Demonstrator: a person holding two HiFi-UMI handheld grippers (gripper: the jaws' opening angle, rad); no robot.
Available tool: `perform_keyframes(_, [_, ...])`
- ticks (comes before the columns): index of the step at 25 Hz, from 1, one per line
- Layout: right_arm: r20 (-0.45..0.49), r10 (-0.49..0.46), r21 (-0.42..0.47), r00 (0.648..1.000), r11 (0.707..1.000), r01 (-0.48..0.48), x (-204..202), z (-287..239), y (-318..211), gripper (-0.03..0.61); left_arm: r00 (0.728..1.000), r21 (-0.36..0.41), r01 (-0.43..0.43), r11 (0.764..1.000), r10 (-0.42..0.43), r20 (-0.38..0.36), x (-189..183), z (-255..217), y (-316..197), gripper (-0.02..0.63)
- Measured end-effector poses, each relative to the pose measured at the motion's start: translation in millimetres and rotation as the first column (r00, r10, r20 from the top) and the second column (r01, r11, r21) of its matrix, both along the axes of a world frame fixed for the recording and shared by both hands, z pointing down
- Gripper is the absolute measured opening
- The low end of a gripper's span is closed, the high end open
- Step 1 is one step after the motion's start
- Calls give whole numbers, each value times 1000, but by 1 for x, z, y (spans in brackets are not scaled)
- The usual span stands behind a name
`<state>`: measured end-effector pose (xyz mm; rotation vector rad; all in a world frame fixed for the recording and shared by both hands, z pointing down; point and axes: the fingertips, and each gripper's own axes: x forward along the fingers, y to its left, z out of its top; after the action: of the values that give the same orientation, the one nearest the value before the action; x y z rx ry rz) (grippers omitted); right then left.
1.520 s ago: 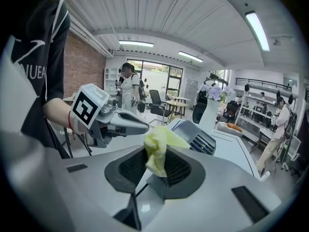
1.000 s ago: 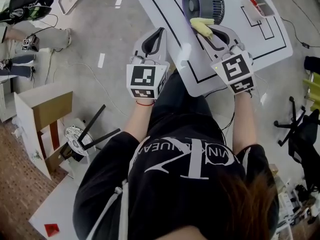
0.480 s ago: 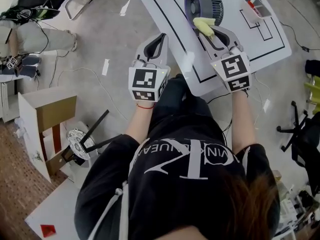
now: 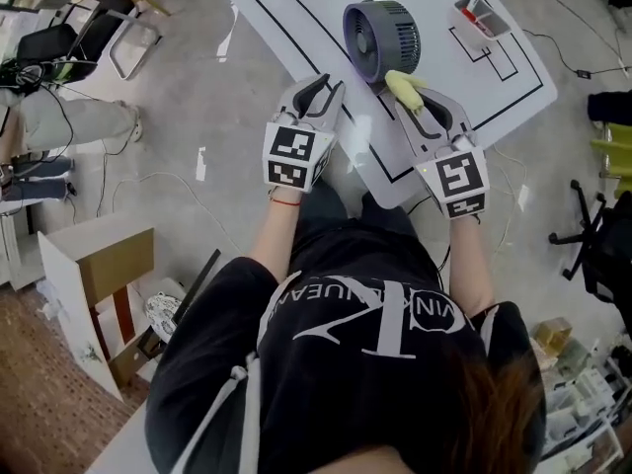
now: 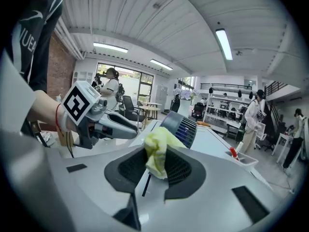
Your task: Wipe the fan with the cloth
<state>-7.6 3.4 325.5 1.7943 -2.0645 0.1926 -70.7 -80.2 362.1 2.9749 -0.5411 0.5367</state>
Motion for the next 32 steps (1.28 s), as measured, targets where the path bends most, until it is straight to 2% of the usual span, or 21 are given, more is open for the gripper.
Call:
perform_keyframes(4, [37,76,-29,996,997,-75,12,11,7,97,988,-5,-153,988,153,17,34,21,16,120])
perform_keyframes(6, [48,102,-47,994,994,-100,18,19,9,97,979,2,-199,980,199,47,46,33,21,123])
perform_keyframes(10, [87,112,-66,990,992,-106,14,26,11,97,974,-30,-216,976,217,71,44,51,15,123])
perform_keyframes(15, [128,81,-13,988,997,-80,-17,5,-20,97,972,-52,-213,976,217,89,30,63,-21,121])
perform_keyframes(19, [77,105,-10,991,994,-104,-36,0,-55,97,965,-43,-252,967,255,66,34,58,-50,117])
perform_keyframes(24, [-32,208,-31,978,977,-209,-46,3,-93,97,944,-40,-328,944,329,24,41,53,-79,104])
perform_keyframes(29, [-55,359,-7,932,933,-360,-37,2,-101,98,905,-35,-424,905,425,30,46,51,-89,94])
perform_keyframes(32, [-78,419,1,904,907,-421,-33,2,-102,98,899,-30,-436,899,437,21,46,44,-97,86])
